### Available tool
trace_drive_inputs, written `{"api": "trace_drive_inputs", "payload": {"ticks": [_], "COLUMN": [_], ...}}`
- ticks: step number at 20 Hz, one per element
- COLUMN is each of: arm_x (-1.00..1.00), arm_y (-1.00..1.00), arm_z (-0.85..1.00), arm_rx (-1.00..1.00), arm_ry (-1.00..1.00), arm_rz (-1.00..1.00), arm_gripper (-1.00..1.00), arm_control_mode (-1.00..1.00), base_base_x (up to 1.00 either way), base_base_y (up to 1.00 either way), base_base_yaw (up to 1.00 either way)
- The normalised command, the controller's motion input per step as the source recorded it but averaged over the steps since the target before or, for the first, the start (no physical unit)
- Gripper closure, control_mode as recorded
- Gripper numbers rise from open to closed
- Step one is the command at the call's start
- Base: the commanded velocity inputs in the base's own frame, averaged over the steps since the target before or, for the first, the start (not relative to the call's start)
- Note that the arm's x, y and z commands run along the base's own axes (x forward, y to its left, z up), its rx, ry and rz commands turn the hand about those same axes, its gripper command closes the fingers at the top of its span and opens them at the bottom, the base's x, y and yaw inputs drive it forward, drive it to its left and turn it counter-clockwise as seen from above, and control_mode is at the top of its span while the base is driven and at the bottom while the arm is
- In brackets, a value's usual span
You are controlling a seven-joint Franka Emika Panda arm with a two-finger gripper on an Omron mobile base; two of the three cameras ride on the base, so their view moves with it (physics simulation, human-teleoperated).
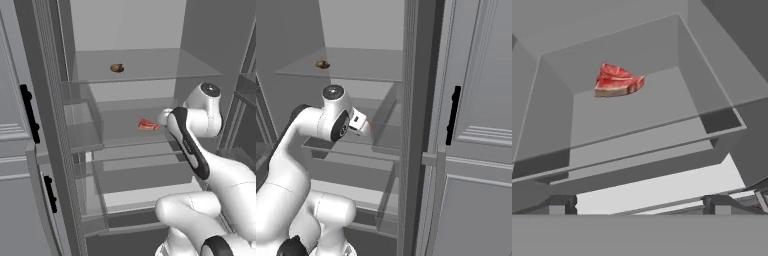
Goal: Place one mushroom and one steak in each tupperware on the nearby counter, to pack two identical lunches.
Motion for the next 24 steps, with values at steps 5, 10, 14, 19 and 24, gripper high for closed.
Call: {"api": "trace_drive_inputs", "payload": {"ticks": [5, 10, 14, 19, 24], "arm_x": [0.82, 0.78, 0.73, 0.58, 0.56], "arm_y": [0.0, 0.04, 0.12, 0.21, 0.1], "arm_z": [-0.48, -0.36, -0.14, -0.26, -0.44], "arm_rx": [0.0, 0.01, 0.0, 0.0, 0.0], "arm_ry": [-0.01, -0.01, -0.02, 0.0, 0.0], "arm_rz": [0.0, 0.0, 0.0, 0.0, 0.0], "arm_gripper": [-1.0, -1.0, -1.0, -1.0, -1.0], "arm_control_mode": [-1.0, -1.0, -1.0, -1.0, -1.0], "base_base_x": [0.0, 0.0, 0.0, 0.0, 0.0], "base_base_y": [0.0, 0.0, 0.0, 0.0, 0.0], "base_base_yaw": [0.0, 0.0, 0.0, 0.0, 0.0]}}
